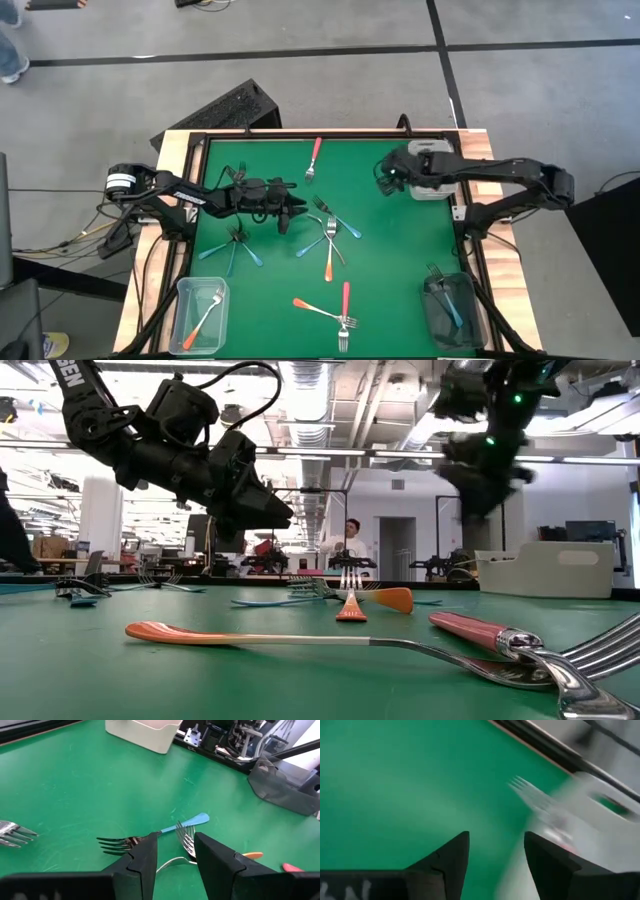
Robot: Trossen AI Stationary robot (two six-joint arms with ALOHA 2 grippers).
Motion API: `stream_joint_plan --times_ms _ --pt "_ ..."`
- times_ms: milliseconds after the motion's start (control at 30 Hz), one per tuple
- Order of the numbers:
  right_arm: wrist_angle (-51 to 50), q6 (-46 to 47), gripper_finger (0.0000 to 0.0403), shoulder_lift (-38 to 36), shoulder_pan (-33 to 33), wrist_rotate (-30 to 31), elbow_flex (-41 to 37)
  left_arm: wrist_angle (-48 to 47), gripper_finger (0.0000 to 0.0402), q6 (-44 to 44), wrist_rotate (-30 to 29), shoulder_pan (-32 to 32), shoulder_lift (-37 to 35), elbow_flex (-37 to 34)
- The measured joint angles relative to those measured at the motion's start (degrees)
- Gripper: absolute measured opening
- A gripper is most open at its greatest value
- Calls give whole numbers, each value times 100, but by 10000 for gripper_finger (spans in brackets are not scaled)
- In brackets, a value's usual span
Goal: Sort silverware by color (type)
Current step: Put the blue fork into the black bin
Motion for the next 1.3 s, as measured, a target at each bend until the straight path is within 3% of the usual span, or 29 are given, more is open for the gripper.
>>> stream_joint_plan --times_ms 167,567,1000,1300 --pt "1422 -288 203 389 628 -352 0 20 116 -78 -8 -2 0 0" --pt "3442 -457 175 2127 1295 -865 0 6 116 -144 -1 -13 -116 -2" --pt "3739 -607 173 2878 1305 -889 0 -252 116 -90 -129 -13 -393 -2" --pt "4576 -755 173 3153 1480 -1347 4 -250 116 -92 -143 -13 -393 -2"
